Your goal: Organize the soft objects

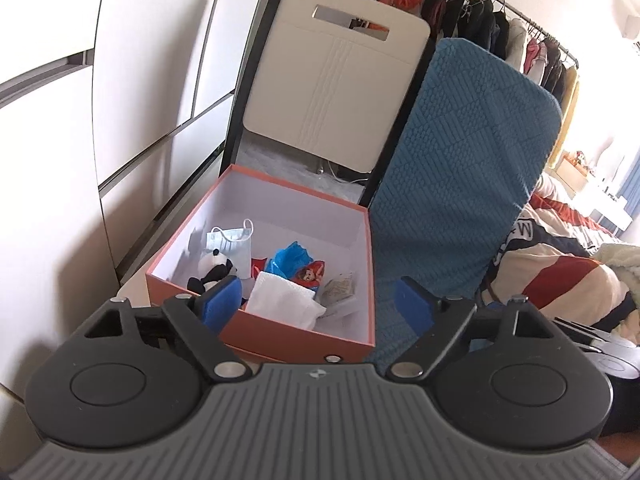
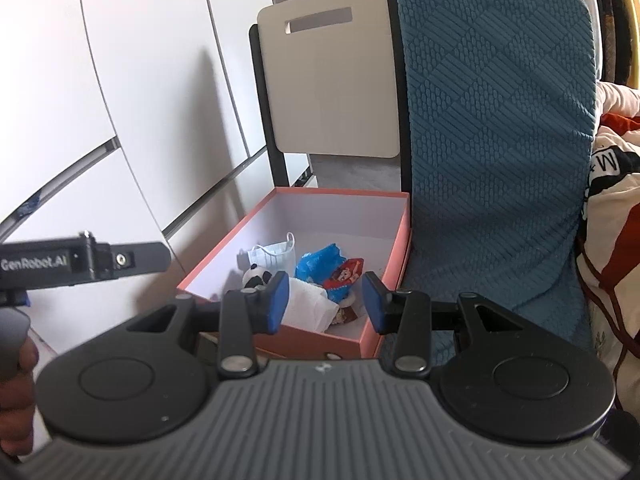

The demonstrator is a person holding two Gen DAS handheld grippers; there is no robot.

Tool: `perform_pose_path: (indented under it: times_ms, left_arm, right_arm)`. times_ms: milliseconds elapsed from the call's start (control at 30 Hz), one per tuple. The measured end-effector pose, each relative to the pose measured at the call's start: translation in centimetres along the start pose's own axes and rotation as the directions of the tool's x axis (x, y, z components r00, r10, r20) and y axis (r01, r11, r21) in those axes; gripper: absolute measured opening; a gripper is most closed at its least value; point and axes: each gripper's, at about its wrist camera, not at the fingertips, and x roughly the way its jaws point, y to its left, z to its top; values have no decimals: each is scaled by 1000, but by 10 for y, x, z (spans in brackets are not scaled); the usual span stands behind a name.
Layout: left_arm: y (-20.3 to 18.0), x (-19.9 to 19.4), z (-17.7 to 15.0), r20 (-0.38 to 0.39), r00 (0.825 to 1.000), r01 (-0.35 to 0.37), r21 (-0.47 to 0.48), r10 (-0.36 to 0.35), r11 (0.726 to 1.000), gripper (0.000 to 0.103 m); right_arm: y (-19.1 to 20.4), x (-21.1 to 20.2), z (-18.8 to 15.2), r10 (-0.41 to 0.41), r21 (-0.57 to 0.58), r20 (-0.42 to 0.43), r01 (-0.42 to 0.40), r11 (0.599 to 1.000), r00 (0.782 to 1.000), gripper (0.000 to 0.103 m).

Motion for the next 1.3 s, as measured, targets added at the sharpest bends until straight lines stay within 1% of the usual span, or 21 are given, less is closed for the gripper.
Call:
perform_pose_path:
  times_ms: [133, 300, 333, 433, 467, 500, 533, 567, 600, 633, 667, 767, 867, 967, 1100, 1167, 1300]
  left_arm:
    - [-11, -13, -5, 31, 999, -29, 30, 28, 999, 93]
    - [-19, -22, -6, 47, 999, -23, 41, 21, 999, 97]
    - [-20, -23, -7, 49, 999, -26, 42, 24, 999, 100]
    - [-19, -22, -8, 31, 999, -15, 31, 14, 999, 102]
    - [-19, -21, -9, 20, 1000, -20, 31, 20, 999, 103]
    - [-19, -20, -11, 9, 1000, -30, 31, 30, 999, 103]
    - [-19, -18, -12, -1, 999, -43, 30, 44, 999, 103]
    - [-19, -18, -13, -14, 999, -50, 34, 51, 998, 103]
    - [-19, -17, -14, -21, 999, -45, 40, 46, 998, 103]
    - [-19, -17, -15, -24, 999, -43, 45, 44, 998, 103]
    - [-20, -17, -16, -24, 998, -50, 48, 51, 998, 103]
    - [-18, -17, -16, -22, 998, -64, 40, 64, 997, 103]
    - [-17, -17, -17, -26, 996, -84, 44, 86, 995, 103]
    - [-16, -17, -16, -27, 994, -107, 48, 108, 993, 103]
    - [-16, -18, -15, -19, 993, -115, 78, 117, 990, 103]
    - [-16, -20, -15, -18, 993, -113, 74, 114, 991, 103]
    - [-19, -18, -16, -21, 993, -112, 86, 114, 990, 103]
  right_arm:
    - [-3, -6, -2, 3, 3, 7, -3, 1000, 1000, 43]
    - [-9, -16, -6, 7, 7, 15, -7, 1000, 1000, 43]
    - [-10, -18, -7, 8, 7, 16, -8, 1000, 1000, 43]
    - [-12, -23, -7, 6, 5, 14, -6, 1000, 1000, 43]
    - [-13, -23, -8, 3, 8, 9, -4, 1000, 1000, 45]
    - [-14, -24, -8, 0, 13, 4, 0, 1000, 1000, 48]
    - [-15, -25, -8, 3, 17, 2, -3, 1000, 1000, 59]
    - [-15, -26, -8, 9, 18, 3, -9, 1000, 1000, 73]
    - [-15, -28, -9, 11, 18, 5, -12, 1000, 1000, 80]
    - [-15, -29, -9, 12, 16, 9, -12, 1000, 1000, 91]
    - [-15, -30, -9, 4, 16, 15, -5, 1000, 1000, 95]
    - [-15, -29, -9, -7, 8, 10, 7, 1000, 1000, 95]
    - [-12, -29, -8, -23, -24, 5, 23, 999, 1000, 95]
    - [-11, -29, -7, -20, -28, 10, 20, 999, 1000, 95]
    - [-10, -29, -8, -18, -33, 3, 18, 999, 1000, 95]
    - [-9, -28, -7, -21, -39, -14, 21, 999, 1000, 95]
    - [-8, -30, -6, -23, -41, -10, 22, 999, 1000, 95]
